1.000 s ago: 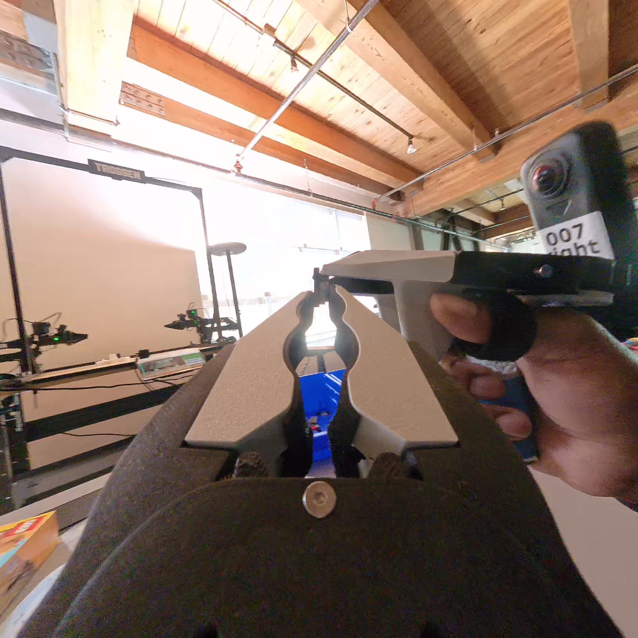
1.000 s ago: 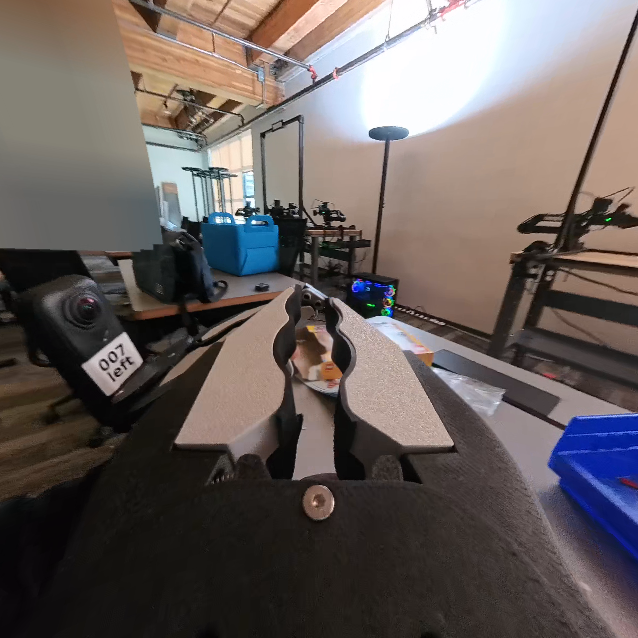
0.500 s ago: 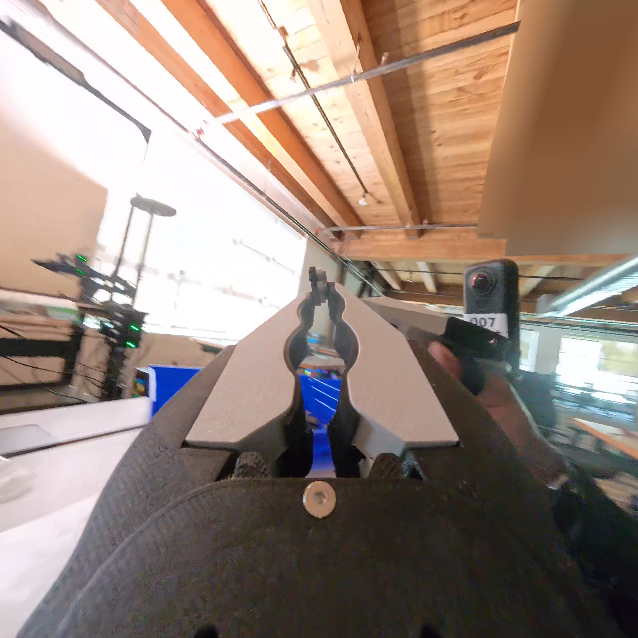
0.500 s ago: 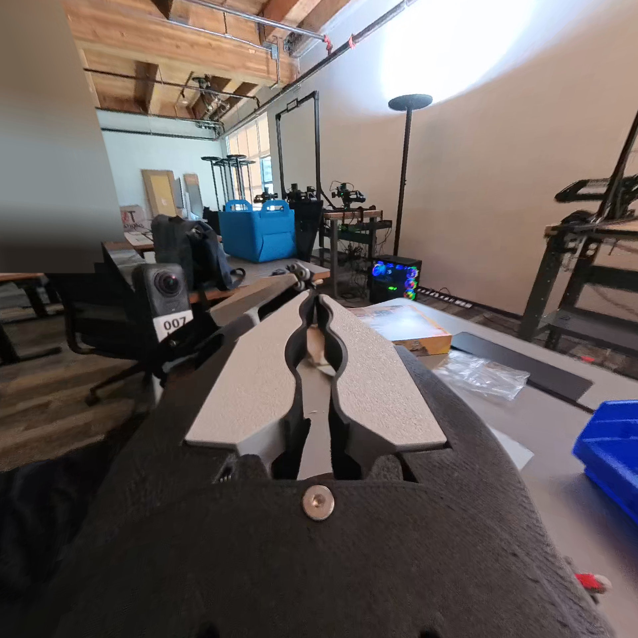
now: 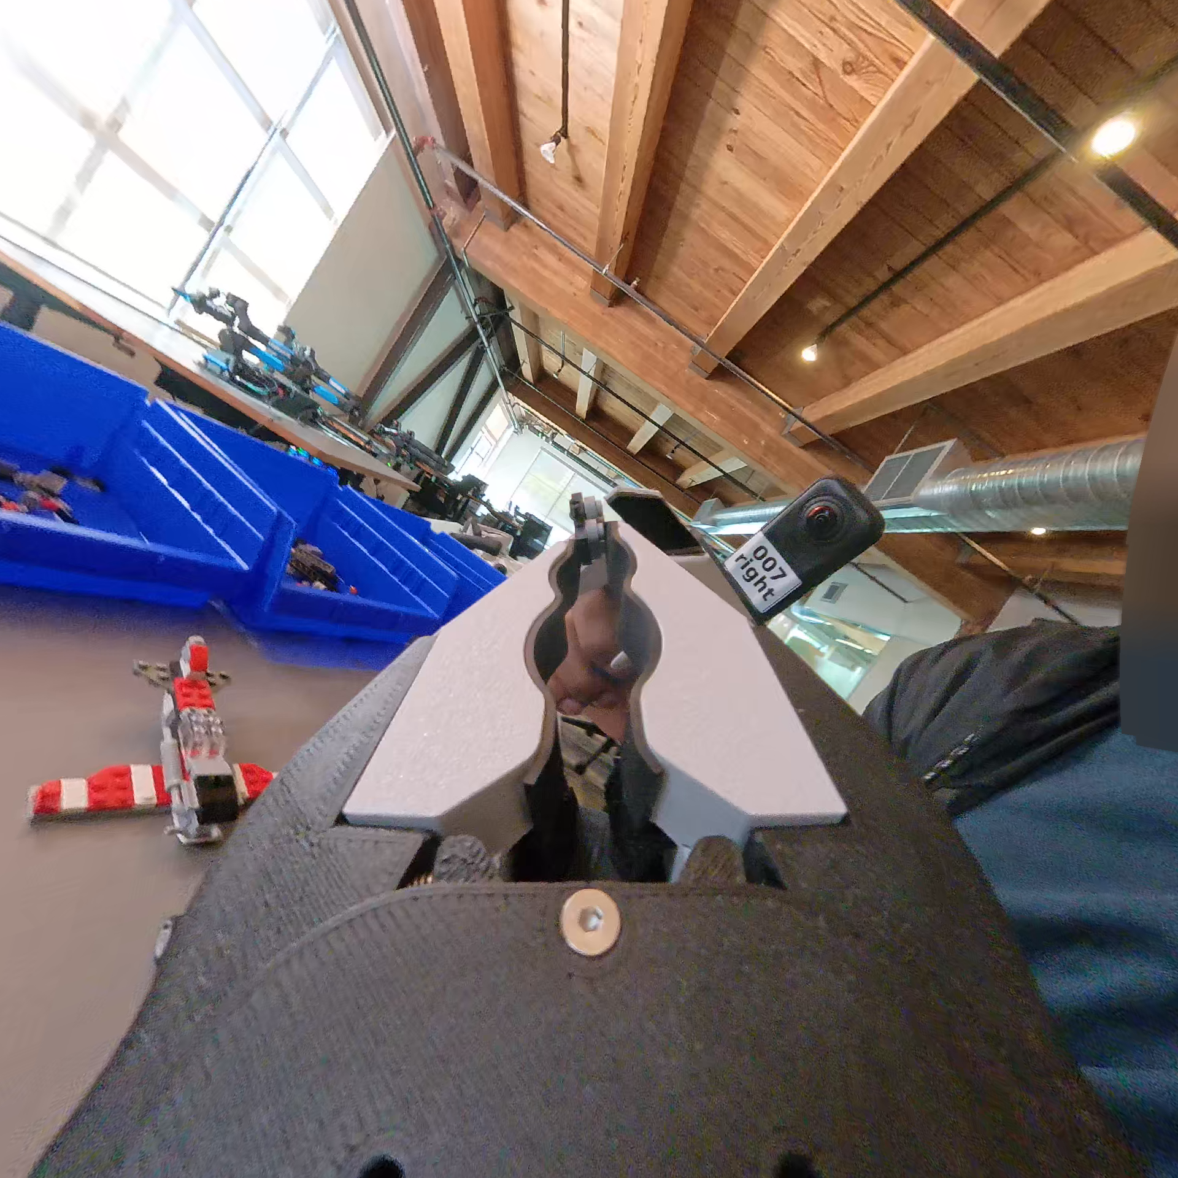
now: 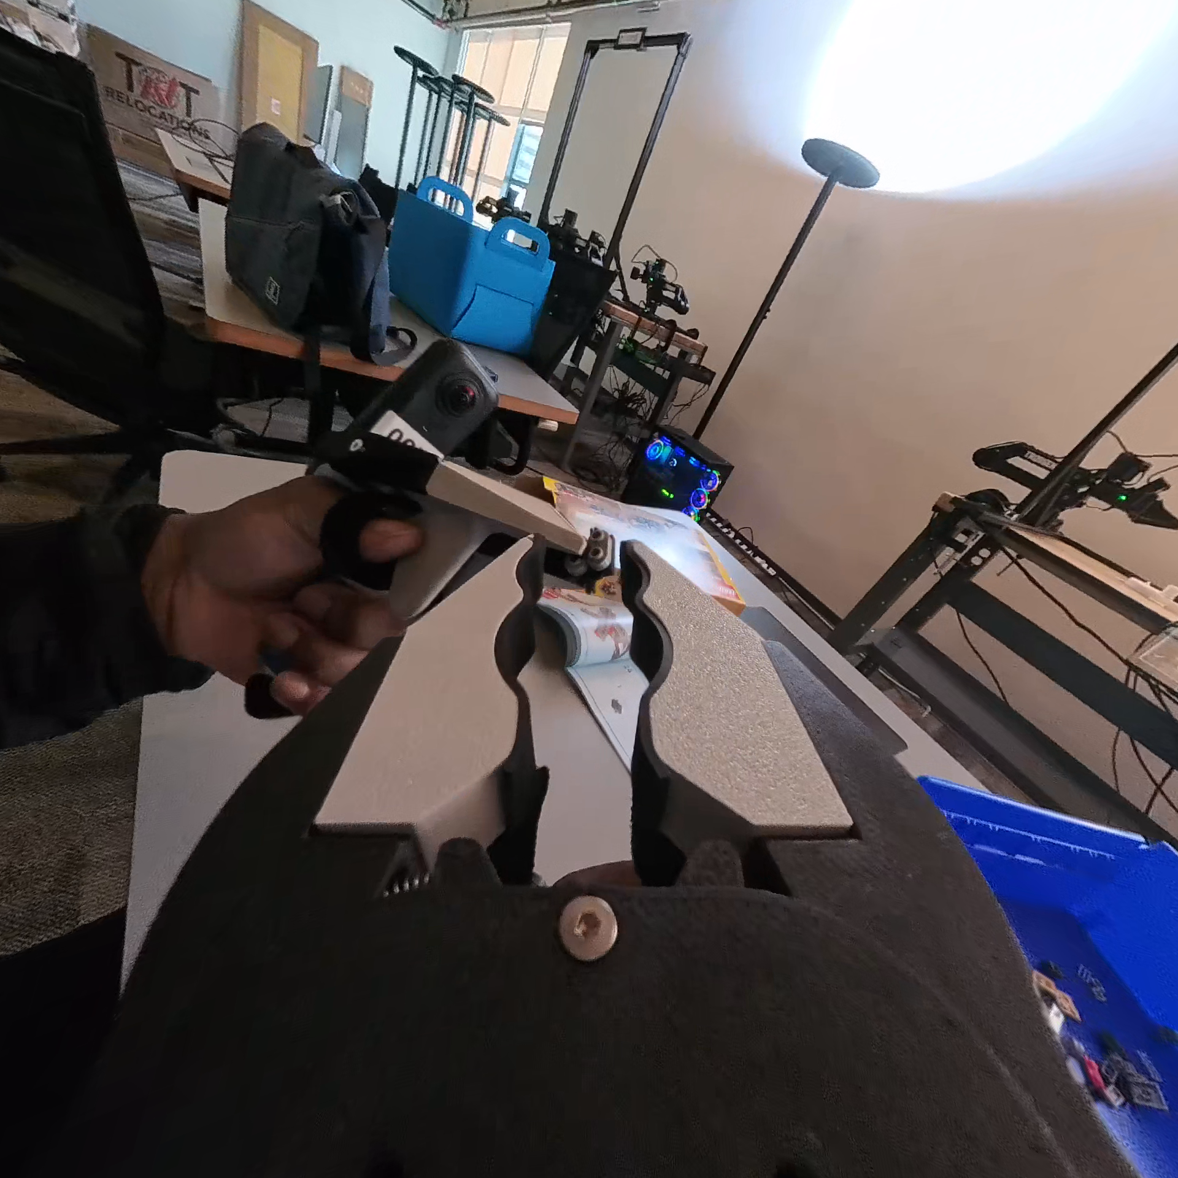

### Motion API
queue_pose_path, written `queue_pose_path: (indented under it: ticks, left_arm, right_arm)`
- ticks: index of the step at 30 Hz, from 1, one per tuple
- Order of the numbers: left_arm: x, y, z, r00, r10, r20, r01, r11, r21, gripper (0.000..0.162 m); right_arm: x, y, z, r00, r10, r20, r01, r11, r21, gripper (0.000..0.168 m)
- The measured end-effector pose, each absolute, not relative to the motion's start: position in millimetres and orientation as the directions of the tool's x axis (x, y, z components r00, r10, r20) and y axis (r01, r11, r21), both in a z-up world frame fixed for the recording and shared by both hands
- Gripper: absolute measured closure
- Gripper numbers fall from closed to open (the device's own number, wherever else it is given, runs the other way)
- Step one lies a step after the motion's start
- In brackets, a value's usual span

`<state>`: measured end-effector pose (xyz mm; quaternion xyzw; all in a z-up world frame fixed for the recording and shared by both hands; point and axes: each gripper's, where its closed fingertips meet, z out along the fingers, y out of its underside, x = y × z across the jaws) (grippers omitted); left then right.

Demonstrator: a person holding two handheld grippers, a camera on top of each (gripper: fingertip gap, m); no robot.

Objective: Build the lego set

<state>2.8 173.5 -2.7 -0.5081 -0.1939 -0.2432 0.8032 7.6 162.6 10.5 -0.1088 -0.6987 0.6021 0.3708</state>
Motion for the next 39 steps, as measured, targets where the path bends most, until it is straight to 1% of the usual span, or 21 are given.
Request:
queue_pose_path:
  ticks: [5, 8, 11, 14, 20, 25, 26, 33, 39]
  left_arm:
    - [-3.7, 176.1, -14.4, 0.715, -0.235, 0.658, 0.695, 0.334, -0.637, 0.153]
    - [-5.4, 175.3, -15.4, 0.683, -0.265, 0.680, 0.727, 0.337, -0.599, 0.153]
    - [-4.1, 176.9, -16.8, 0.680, -0.266, 0.683, 0.731, 0.325, -0.601, 0.153]
    - [-3.5, 178.8, -19.0, 0.682, -0.255, 0.686, 0.729, 0.314, -0.608, 0.153]
    - [-1.5, 178.7, -26.2, 0.684, -0.223, 0.694, 0.728, 0.267, -0.631, 0.154]
    - [9.7, 181.9, -35.6, 0.672, -0.224, 0.705, 0.740, 0.169, -0.651, 0.154]
    - [12.3, 183.2, -38.4, 0.671, -0.221, 0.708, 0.740, 0.146, -0.656, 0.153]
    - [22.9, 191.1, -58.3, 0.680, -0.158, 0.716, 0.727, 0.018, -0.686, 0.152]
    - [29.0, 194.1, -74.6, 0.709, -0.094, 0.699, 0.695, -0.075, -0.715, 0.153]
  right_arm:
    - [-0.1, 169.7, -3.7, -0.694, 0.605, 0.389, -0.266, 0.286, -0.920, 0.156]
    - [-2.8, 169.5, -9.2, -0.684, 0.609, 0.402, -0.263, 0.308, -0.914, 0.158]
    - [-3.7, 167.4, -12.4, -0.686, 0.605, 0.404, -0.260, 0.314, -0.913, 0.161]
    - [-6.8, 168.9, -14.4, -0.666, 0.615, 0.423, -0.263, 0.336, -0.904, 0.168]
    - [-5.3, 174.5, -17.4, -0.678, 0.583, 0.447, -0.280, 0.358, -0.891, 0.166]
    - [4.1, 178.5, -28.4, -0.720, 0.436, 0.540, -0.354, 0.439, -0.826, 0.146]
    - [4.9, 179.3, -30.2, -0.723, 0.408, 0.558, -0.369, 0.455, -0.811, 0.144]
    - [13.6, 179.7, -49.8, -0.735, 0.203, 0.646, -0.457, 0.556, -0.694, 0.142]
    - [19.1, 183.2, -66.7, -0.747, 0.061, 0.662, -0.498, 0.609, -0.618, 0.144]
